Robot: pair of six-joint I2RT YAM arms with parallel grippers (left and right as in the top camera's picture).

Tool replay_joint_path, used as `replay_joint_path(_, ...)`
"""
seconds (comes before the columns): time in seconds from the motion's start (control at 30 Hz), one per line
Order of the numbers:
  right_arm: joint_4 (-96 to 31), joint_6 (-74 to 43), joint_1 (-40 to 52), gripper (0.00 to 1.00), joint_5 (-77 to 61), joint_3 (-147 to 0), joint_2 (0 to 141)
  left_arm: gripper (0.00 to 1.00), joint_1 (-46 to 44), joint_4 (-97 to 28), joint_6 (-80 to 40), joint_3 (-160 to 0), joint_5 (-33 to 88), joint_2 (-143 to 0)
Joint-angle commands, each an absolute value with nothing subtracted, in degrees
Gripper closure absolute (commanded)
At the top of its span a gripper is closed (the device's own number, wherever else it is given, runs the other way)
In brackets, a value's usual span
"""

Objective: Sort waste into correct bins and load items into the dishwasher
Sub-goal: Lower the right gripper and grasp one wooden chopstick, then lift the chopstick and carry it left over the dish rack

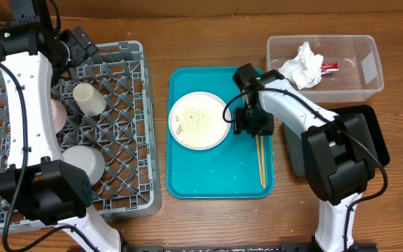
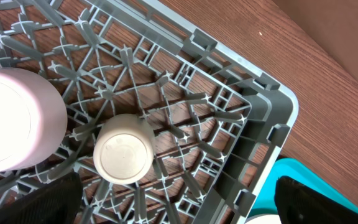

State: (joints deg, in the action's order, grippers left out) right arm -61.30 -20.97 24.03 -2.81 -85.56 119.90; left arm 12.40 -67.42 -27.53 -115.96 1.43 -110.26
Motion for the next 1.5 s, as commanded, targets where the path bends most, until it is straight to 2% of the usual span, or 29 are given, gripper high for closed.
replay_joint_path(0.0,-59.57,-20.75,24.05,0.41,-3.05,-83.64,119.81,0.00,12.25,-67.22,-28.53,-116.31,0.91,-110.34)
replay_joint_path(0.27,-57.45,-21.02,24.05,0.68,0.60,-79.88,119.81,0.00,12.25,-67.22,-28.51,-116.31,0.91,-110.34)
replay_joint_path(0.33,-57.49,-21.26,23.99,0.79,0.56,-80.03,119.81,0.00,12.25,-67.22,-28.51,-116.31,0.91,-110.34)
replay_joint_path(0.4,-57.71,-21.23,23.81,0.82,0.56,-80.36,119.81,0.00,12.25,-67.22,-28.51,-116.31,0.91,-110.34)
replay_joint_path(0.53,-59.22,-21.26,23.22,0.96,0.56,-82.61,119.81,0.00,12.25,-67.22,-28.53,-116.31,0.91,-110.34)
replay_joint_path(0.9,-71.20,-21.10,18.85,0.96,-0.36,-98.85,119.79,0.00,12.25,-67.22,-28.53,-116.31,0.91,-110.34)
replay_joint_path(1.07,-75.42,-18.81,18.35,0.96,-9.30,-109.06,119.79,0.00,12.25,-67.22,-28.53,-116.31,0.91,-110.34)
replay_joint_path(1.23,-73.60,-17.34,19.29,0.96,-20.25,-114.50,119.79,0.00,12.25,-67.22,-28.53,-116.31,0.91,-110.34)
replay_joint_path(1.47,-62.94,-17.56,23.97,0.96,-30.22,-114.61,119.81,0.00,12.25,-67.22,-28.51,-116.31,0.91,-110.34)
